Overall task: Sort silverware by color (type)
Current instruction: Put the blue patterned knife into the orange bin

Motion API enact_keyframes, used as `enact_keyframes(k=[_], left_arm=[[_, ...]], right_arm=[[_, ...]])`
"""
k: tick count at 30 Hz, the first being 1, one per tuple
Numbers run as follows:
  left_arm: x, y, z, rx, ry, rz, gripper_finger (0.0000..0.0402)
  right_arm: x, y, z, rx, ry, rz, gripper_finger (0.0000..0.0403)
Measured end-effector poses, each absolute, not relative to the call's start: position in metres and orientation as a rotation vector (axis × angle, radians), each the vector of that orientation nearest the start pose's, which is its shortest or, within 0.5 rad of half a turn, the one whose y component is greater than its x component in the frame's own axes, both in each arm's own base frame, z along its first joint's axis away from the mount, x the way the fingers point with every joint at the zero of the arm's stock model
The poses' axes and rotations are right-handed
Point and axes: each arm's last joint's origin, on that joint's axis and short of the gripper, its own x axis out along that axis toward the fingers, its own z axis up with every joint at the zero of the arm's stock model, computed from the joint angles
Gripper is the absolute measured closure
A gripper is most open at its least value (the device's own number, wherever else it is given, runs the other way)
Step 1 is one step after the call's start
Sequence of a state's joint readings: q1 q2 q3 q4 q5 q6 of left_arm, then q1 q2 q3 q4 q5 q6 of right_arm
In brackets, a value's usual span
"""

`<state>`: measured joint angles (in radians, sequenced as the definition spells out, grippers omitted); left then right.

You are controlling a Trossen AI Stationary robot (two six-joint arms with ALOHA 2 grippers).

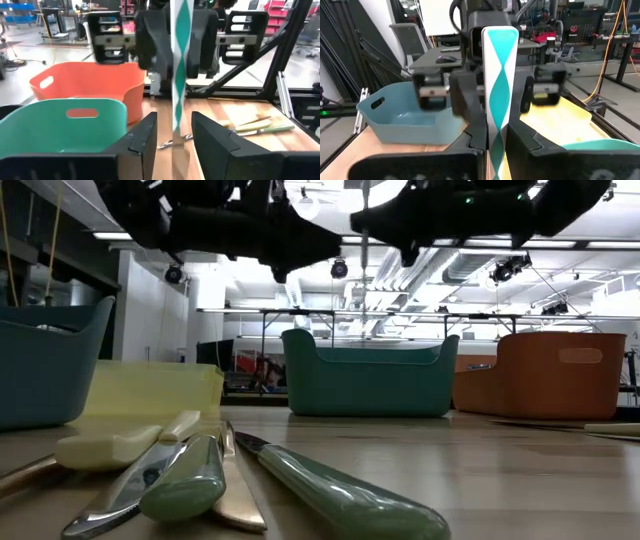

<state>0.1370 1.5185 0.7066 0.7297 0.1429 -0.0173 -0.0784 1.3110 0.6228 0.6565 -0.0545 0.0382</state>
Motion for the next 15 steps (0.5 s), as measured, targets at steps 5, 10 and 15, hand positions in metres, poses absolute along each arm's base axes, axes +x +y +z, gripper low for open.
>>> enact_keyframes(k=[5,10,15], left_arm=[[0.291,0.041,0.239,-0.004,0.108,0.01,0.0285],[0.257,0.037,0.247,0.031,-0.01,0.02,0.0286],[0.23,0.033,0.246,0.05,-0.133,0.024,0.0286]], right_arm=[[0.258,-0.017,0.254,-0.007,0.121,-0.131,0.0377],[0.245,-0.009,0.263,-0.041,0.148,-0.214,0.0377],[0.242,0.0,0.268,-0.067,0.118,-0.216,0.0377]])
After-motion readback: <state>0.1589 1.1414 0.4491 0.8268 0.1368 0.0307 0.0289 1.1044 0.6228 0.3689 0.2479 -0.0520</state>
